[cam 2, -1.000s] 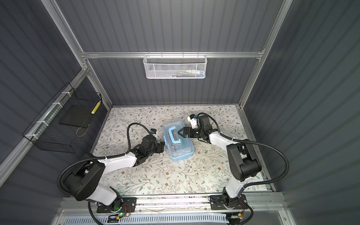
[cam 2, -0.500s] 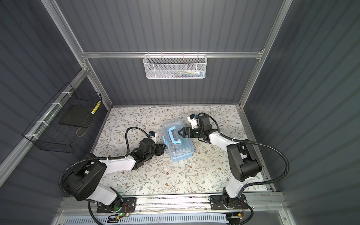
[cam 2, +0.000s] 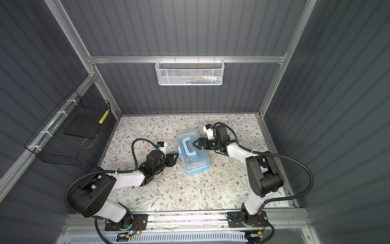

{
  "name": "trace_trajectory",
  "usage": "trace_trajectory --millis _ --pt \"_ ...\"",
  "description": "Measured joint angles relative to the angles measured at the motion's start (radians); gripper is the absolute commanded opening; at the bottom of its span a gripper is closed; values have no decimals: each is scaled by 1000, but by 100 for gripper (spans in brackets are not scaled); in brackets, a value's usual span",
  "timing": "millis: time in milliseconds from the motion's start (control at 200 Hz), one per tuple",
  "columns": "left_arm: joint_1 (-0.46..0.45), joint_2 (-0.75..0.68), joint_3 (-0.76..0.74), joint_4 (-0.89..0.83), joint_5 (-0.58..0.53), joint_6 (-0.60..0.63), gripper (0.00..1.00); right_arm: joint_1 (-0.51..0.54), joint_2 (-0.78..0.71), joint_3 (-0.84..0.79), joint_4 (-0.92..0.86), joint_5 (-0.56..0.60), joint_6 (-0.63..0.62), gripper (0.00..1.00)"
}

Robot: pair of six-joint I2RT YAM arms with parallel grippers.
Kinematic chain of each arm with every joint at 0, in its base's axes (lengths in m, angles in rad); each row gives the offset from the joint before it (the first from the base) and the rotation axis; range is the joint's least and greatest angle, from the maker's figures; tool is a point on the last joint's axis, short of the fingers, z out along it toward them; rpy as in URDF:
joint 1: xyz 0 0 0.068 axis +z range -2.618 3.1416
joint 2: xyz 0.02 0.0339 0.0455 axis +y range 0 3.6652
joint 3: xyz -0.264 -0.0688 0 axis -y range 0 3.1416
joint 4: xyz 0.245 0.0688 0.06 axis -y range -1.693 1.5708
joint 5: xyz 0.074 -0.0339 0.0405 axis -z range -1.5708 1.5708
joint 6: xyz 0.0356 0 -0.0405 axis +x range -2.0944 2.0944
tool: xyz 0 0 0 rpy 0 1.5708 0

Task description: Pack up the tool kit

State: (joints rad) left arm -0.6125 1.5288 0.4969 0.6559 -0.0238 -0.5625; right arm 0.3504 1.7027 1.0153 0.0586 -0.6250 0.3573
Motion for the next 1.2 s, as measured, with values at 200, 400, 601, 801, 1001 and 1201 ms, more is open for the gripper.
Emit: trace_trajectory --millis 200,400,601,801,1001,1201 --pt "12 -5 -23 64 26 -35 56 0 0 0 0 0 1 92" --pt "25 19 -54 186 66 -110 57 0 0 0 0 0 1 92" --pt "48 146 -62 360 90 -198 51 1 0 0 0 3 0 92" --pt "50 218 -62 443 134 -254 53 0 -5 0 -3 23 -1 92" --pt "51 217 -67 477 154 -285 59 -3 -5 0 -3 35 -2 92" --pt "48 237 -70 609 187 -343 59 -3 -6 0 -2 40 -2 92"
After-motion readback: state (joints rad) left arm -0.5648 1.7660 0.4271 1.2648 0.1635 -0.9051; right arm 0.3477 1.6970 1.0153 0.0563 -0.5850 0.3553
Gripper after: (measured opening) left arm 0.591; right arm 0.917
